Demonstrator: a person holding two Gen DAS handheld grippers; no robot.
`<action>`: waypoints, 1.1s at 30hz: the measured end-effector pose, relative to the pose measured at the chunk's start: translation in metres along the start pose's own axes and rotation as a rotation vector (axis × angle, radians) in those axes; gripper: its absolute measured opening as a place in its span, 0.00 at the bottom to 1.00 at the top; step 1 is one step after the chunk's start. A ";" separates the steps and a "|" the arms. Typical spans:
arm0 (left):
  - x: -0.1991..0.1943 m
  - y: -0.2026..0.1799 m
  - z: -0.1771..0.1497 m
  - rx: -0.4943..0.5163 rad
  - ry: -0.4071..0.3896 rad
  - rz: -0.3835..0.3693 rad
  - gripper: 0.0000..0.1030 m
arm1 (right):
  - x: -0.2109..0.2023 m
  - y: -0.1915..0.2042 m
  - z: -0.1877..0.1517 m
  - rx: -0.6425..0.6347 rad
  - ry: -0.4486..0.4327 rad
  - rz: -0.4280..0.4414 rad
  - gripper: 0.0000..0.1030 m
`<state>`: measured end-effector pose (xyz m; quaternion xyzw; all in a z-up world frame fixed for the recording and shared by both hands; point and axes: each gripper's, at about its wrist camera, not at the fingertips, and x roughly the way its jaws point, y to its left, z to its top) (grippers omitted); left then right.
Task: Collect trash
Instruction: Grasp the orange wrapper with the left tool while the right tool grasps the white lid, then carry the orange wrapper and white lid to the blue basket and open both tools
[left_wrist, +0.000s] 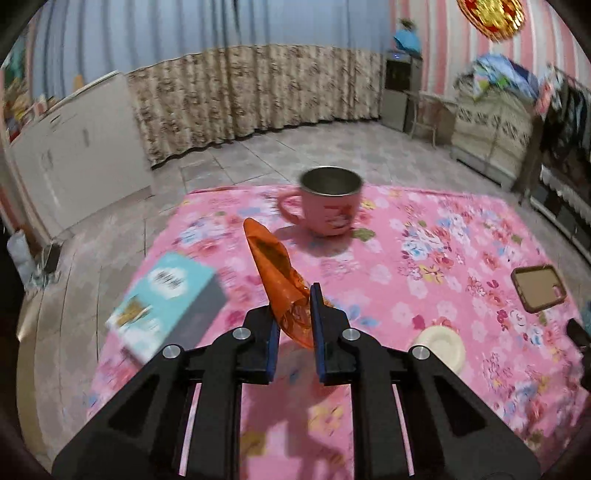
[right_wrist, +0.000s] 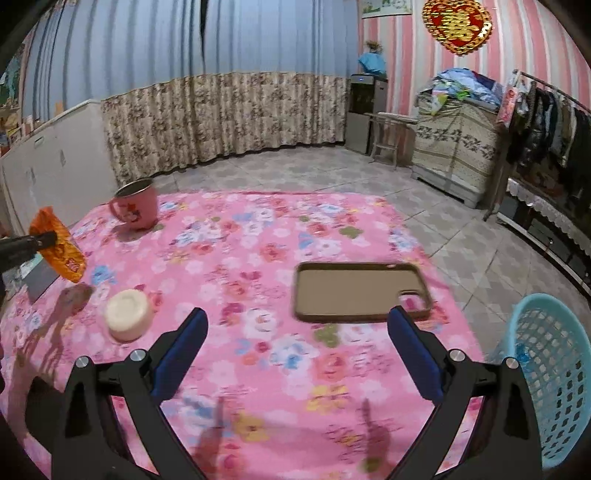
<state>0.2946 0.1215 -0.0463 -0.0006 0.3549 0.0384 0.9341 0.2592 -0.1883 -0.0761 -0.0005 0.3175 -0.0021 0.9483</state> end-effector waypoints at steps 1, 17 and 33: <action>-0.006 0.009 -0.004 -0.013 -0.003 0.002 0.13 | 0.000 0.006 0.000 -0.007 0.004 0.007 0.93; -0.014 0.074 -0.055 -0.099 0.023 0.006 0.13 | 0.052 0.126 -0.011 -0.120 0.166 0.151 0.93; -0.009 0.065 -0.054 -0.088 0.032 0.000 0.13 | 0.075 0.149 -0.008 -0.213 0.268 0.282 0.58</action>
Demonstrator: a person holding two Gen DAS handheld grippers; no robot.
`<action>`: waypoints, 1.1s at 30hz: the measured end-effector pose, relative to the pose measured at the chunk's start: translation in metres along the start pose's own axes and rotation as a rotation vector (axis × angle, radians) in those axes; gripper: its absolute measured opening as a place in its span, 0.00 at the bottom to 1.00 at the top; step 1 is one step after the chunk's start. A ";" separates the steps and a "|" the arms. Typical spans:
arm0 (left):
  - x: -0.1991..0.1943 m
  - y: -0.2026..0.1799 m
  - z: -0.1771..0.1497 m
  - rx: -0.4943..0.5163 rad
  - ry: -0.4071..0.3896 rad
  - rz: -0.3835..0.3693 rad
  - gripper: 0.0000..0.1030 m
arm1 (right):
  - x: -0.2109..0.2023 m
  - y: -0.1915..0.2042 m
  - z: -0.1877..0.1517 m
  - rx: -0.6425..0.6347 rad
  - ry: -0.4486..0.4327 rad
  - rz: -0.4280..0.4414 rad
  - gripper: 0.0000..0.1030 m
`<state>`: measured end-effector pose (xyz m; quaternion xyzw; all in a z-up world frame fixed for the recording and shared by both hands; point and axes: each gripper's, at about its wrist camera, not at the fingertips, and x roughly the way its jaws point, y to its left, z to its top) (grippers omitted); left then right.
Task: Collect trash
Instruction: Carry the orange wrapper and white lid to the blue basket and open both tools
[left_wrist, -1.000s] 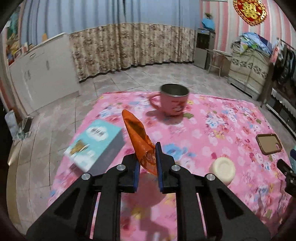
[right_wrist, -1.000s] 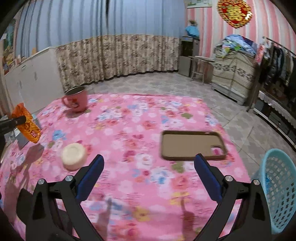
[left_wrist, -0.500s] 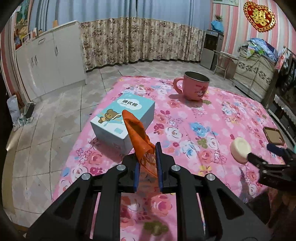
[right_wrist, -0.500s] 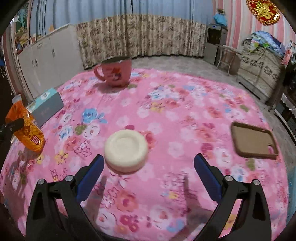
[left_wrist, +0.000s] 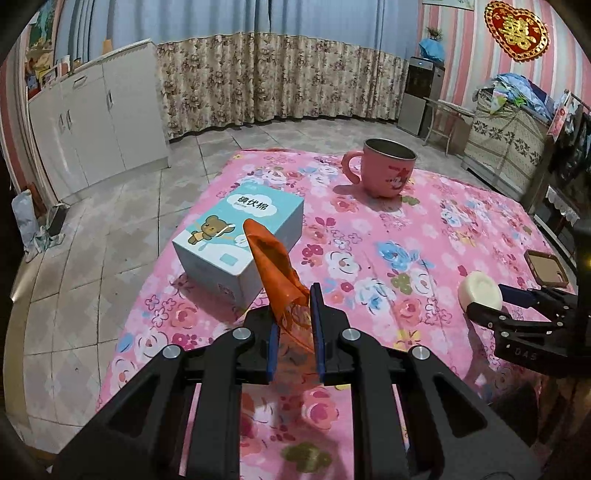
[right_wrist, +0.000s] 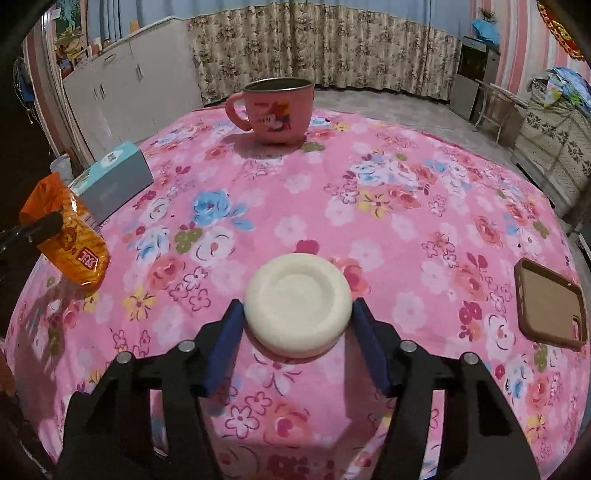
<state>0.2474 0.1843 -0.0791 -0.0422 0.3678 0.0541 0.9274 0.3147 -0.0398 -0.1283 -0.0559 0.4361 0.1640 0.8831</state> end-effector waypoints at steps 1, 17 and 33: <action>-0.001 -0.002 0.001 0.007 -0.002 0.003 0.13 | -0.002 -0.001 -0.001 0.006 -0.009 0.009 0.58; -0.052 -0.117 0.023 0.184 -0.091 -0.116 0.13 | -0.138 -0.111 -0.035 0.162 -0.222 -0.136 0.58; -0.084 -0.304 0.004 0.352 -0.097 -0.402 0.14 | -0.245 -0.251 -0.120 0.361 -0.288 -0.384 0.58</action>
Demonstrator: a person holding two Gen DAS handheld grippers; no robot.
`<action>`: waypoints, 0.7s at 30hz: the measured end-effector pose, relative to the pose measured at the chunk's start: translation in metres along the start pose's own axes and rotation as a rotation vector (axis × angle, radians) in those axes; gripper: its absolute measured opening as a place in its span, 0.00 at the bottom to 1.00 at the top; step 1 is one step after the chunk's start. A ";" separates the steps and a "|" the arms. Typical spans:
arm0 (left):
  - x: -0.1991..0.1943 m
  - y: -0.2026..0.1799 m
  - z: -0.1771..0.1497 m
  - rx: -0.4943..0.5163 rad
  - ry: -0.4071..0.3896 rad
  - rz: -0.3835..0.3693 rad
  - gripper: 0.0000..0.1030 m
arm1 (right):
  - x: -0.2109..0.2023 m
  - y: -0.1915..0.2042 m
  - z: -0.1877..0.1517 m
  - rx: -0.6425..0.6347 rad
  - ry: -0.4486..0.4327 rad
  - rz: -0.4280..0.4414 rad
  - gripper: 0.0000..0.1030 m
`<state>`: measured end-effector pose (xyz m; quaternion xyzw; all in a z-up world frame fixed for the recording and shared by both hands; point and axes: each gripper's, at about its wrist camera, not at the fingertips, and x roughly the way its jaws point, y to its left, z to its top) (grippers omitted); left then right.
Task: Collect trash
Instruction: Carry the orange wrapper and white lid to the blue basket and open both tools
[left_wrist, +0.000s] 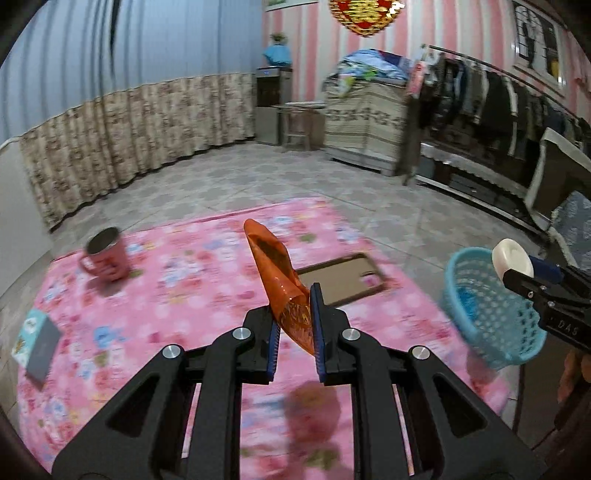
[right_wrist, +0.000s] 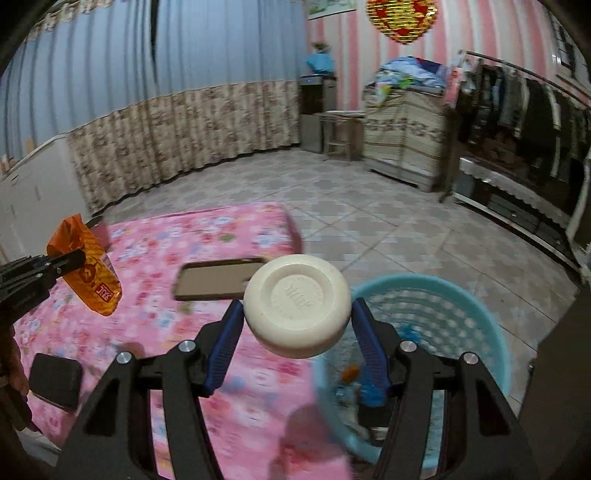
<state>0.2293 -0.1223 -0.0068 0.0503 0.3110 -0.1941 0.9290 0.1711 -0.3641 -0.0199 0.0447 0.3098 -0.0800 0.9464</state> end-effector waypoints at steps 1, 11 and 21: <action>0.002 -0.009 0.001 0.003 0.001 -0.014 0.14 | -0.001 -0.011 -0.002 0.011 0.000 -0.012 0.58; 0.028 -0.093 0.000 0.085 0.032 -0.075 0.14 | 0.005 -0.083 -0.027 0.146 0.010 -0.064 0.58; 0.063 -0.181 0.005 0.182 0.059 -0.167 0.14 | 0.016 -0.142 -0.056 0.247 0.027 -0.108 0.58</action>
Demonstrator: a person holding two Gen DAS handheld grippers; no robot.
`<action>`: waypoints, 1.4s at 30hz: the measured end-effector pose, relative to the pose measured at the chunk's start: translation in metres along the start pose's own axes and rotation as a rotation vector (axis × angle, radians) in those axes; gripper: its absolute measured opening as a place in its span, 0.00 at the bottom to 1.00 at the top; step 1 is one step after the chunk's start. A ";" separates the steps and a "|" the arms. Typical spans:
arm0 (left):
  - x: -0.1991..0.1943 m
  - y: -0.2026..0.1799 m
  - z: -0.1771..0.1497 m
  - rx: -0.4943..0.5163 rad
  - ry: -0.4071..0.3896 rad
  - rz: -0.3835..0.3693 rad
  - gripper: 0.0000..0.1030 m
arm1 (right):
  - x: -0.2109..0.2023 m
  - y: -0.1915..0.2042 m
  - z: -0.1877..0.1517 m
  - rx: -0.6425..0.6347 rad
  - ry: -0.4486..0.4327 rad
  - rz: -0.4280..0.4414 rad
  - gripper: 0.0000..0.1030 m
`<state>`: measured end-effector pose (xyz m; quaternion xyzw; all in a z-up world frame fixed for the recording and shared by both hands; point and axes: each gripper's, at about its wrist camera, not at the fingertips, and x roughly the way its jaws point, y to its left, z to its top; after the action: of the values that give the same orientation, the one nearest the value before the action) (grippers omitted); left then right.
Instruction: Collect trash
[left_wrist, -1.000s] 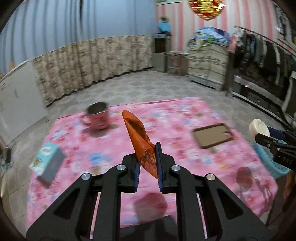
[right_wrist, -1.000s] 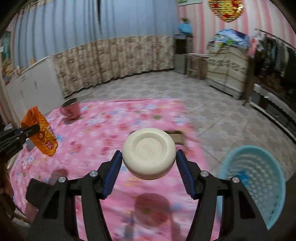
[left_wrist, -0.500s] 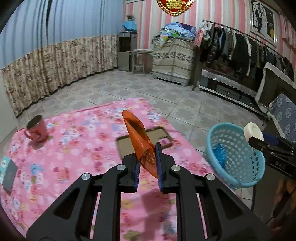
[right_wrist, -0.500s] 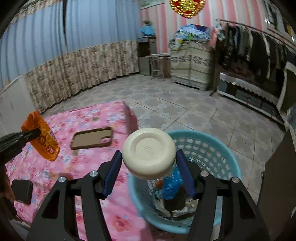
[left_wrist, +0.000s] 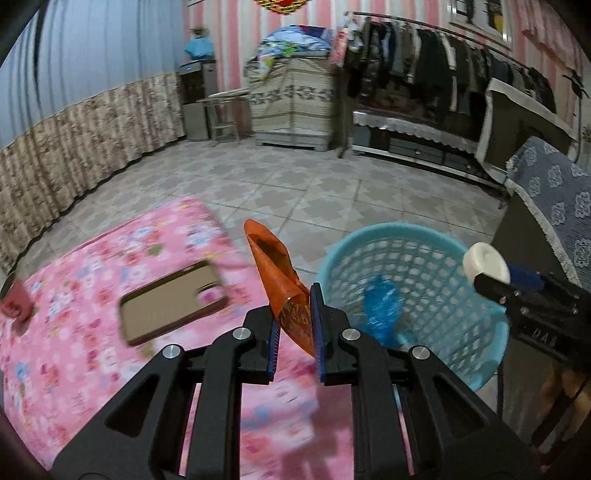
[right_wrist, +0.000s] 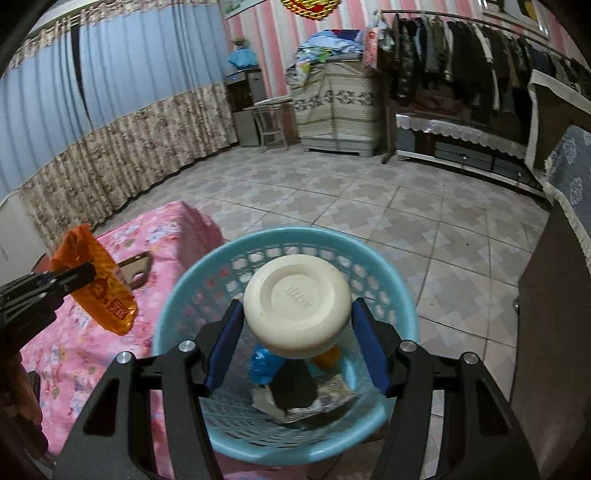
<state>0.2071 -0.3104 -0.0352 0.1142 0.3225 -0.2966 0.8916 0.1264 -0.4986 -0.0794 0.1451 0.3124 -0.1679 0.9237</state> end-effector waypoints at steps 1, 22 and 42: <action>0.005 -0.010 0.003 0.013 -0.002 -0.011 0.14 | 0.001 -0.005 -0.001 0.008 0.002 -0.003 0.58; 0.010 0.002 0.018 -0.027 -0.039 0.106 0.90 | 0.014 -0.012 -0.005 0.026 0.028 -0.003 0.58; -0.097 0.090 -0.044 -0.163 -0.120 0.268 0.95 | 0.043 0.026 -0.006 0.024 0.048 -0.048 0.91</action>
<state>0.1798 -0.1769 -0.0055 0.0655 0.2734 -0.1540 0.9472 0.1660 -0.4820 -0.1065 0.1525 0.3358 -0.1901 0.9099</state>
